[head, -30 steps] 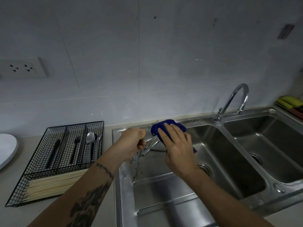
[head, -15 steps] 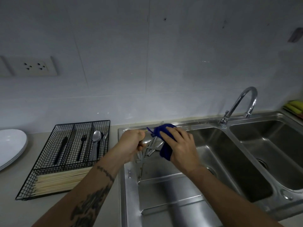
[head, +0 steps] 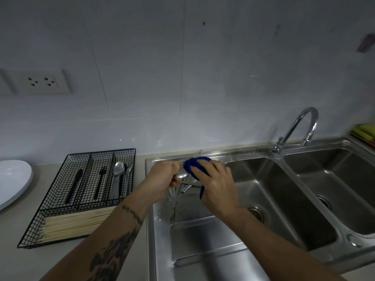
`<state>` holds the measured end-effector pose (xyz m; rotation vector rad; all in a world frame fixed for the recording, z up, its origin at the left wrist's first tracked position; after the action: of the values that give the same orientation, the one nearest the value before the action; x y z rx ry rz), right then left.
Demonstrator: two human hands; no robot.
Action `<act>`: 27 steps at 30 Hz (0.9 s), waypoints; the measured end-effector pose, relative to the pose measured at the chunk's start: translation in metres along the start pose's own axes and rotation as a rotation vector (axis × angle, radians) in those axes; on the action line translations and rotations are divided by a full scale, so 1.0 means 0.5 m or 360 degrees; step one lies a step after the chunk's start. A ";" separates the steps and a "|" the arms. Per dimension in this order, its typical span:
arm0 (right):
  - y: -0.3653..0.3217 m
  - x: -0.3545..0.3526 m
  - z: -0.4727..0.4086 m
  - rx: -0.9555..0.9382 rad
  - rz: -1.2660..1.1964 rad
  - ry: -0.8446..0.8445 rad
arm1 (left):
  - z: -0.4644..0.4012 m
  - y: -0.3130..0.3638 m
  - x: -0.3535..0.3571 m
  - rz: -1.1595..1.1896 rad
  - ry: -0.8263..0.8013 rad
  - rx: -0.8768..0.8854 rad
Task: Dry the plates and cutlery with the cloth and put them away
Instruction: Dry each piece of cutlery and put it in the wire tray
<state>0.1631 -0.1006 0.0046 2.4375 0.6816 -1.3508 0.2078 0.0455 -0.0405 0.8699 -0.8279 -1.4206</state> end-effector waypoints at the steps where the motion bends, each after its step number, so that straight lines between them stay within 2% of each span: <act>1: 0.000 0.001 -0.003 -0.0022 -0.0005 -0.0011 | -0.001 -0.002 -0.001 0.0018 0.0000 -0.0008; 7: 0.099 0.021 0.038 0.0286 -0.0007 -0.0088 | -0.001 -0.019 -0.019 0.0098 -0.0096 -0.0032; 11: 0.106 0.026 0.030 0.0328 -0.0079 -0.0049 | -0.007 -0.024 -0.061 0.0093 -0.0029 -0.0059; 16: 0.137 0.065 0.022 0.0743 -0.0739 -0.0043 | -0.014 -0.011 -0.200 0.0155 0.0262 0.0042; 19: 0.111 0.082 0.011 0.0927 -0.1177 -0.0085 | -0.005 0.004 -0.313 -0.0161 0.0589 0.0228; 22: 0.068 0.097 -0.012 0.0929 -0.1383 -0.0156 | 0.019 0.027 -0.392 -0.0764 0.0931 0.0348; 24: 0.046 0.105 -0.026 0.0905 -0.1476 -0.0192 | 0.020 0.046 -0.408 -0.1034 0.0930 0.0368; 27: 0.032 0.120 -0.038 0.0901 -0.1537 -0.0228 | 0.008 0.057 -0.421 -0.1108 0.0824 0.0205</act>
<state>0.2125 -0.0896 -0.0361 2.4099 1.7816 -2.2849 0.2182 0.2548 -0.0064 1.6451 -0.2148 -1.6172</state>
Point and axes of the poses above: each hand's wrist, its own z-axis away from the middle knuckle, its own x-axis out of the palm, y = z × x, the point moved 9 cm from there along -z, towards the middle knuckle, and after that the axes turned 8 degrees about -x, right-handed, at the moved point
